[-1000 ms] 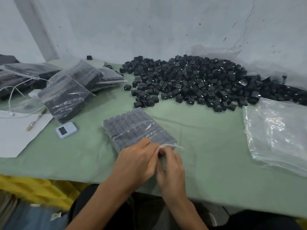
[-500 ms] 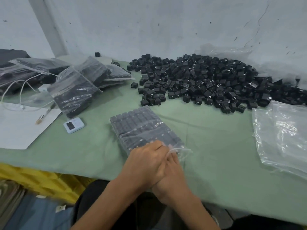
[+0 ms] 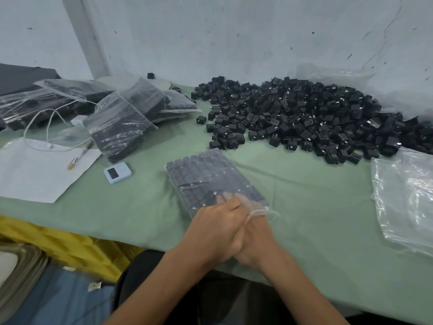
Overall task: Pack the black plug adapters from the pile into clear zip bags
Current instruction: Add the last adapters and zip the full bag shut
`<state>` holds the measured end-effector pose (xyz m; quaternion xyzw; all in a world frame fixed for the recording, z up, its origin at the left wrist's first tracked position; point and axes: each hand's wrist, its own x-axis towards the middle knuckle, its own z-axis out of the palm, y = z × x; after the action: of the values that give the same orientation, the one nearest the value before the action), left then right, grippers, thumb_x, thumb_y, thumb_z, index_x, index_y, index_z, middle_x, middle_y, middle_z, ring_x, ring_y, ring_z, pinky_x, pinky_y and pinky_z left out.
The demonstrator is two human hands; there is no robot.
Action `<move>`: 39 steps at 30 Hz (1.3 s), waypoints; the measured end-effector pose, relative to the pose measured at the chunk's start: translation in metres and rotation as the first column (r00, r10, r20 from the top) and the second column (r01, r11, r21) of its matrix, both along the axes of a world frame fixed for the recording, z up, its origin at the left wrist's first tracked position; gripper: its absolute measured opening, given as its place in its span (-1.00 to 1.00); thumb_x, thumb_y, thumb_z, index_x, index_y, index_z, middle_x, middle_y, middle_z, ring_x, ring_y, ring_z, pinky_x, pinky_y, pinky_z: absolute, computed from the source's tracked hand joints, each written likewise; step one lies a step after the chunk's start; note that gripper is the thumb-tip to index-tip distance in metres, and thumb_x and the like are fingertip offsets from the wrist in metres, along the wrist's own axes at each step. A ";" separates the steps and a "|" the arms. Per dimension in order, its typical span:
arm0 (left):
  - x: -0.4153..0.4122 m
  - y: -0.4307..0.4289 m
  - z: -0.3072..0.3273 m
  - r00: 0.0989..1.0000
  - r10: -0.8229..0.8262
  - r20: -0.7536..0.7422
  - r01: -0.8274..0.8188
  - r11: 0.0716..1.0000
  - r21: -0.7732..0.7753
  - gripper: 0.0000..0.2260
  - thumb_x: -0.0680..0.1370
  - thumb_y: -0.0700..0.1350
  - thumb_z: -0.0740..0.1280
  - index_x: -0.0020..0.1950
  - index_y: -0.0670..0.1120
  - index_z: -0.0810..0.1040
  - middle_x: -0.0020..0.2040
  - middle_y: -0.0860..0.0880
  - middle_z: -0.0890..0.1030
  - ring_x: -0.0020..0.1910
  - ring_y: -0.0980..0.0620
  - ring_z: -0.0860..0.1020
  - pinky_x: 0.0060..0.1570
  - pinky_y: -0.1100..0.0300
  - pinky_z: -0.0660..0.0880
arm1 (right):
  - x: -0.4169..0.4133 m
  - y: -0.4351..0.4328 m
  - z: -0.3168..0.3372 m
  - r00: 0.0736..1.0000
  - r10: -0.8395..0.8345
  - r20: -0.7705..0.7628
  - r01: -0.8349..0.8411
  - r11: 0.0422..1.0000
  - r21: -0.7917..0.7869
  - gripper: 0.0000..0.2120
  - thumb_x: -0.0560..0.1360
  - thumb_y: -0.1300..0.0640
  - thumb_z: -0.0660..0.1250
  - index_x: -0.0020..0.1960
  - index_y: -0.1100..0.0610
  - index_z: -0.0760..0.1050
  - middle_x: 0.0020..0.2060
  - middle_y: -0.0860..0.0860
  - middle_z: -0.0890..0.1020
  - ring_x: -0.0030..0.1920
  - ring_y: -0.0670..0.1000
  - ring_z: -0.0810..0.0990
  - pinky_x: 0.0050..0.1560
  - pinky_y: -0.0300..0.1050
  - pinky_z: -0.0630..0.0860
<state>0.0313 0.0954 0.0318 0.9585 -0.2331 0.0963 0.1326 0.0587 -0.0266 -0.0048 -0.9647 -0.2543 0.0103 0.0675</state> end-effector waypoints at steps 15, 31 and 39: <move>0.003 0.004 0.005 1.000 -0.011 -0.003 0.011 1.000 0.026 -0.72 0.64 -0.02 0.16 0.25 -0.03 0.57 0.21 0.01 0.54 0.14 -0.11 0.56 0.01 -0.04 0.52 | 0.011 0.007 0.000 0.980 -0.017 0.201 0.050 0.985 -0.163 -0.35 0.59 -0.16 -0.09 0.44 -0.32 -0.51 0.53 0.21 -0.40 0.57 -0.20 -0.04 0.47 -0.15 -0.43; -0.034 0.033 -0.032 0.993 0.092 -0.071 -0.113 0.904 -0.411 -0.88 0.63 0.01 0.30 0.04 0.08 0.63 -0.08 0.15 0.59 -0.08 0.18 0.55 -0.02 0.20 0.49 | -0.046 -0.035 -0.024 1.000 0.009 0.008 -0.010 0.961 0.277 -0.46 0.66 -0.11 0.08 0.58 0.06 0.18 0.60 -0.01 0.11 0.60 -0.02 -0.03 0.56 -0.06 0.05; -0.071 0.049 -0.049 0.668 0.245 -0.702 -0.690 0.557 -0.462 -0.59 0.52 0.36 0.23 -0.22 0.08 0.64 -0.41 -0.02 0.65 -0.50 0.01 0.61 -0.43 0.16 0.55 | -0.068 -0.054 0.000 0.944 -0.167 0.283 -0.009 0.848 0.530 -0.62 0.55 0.02 0.29 0.36 -0.07 0.49 0.30 -0.07 0.49 0.32 -0.04 0.44 0.37 -0.21 0.30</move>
<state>-0.0396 0.1446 -0.0170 0.8410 0.1511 -0.0771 0.5138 -0.0091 -0.0809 -0.0045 -0.9080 -0.2146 -0.2180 0.2864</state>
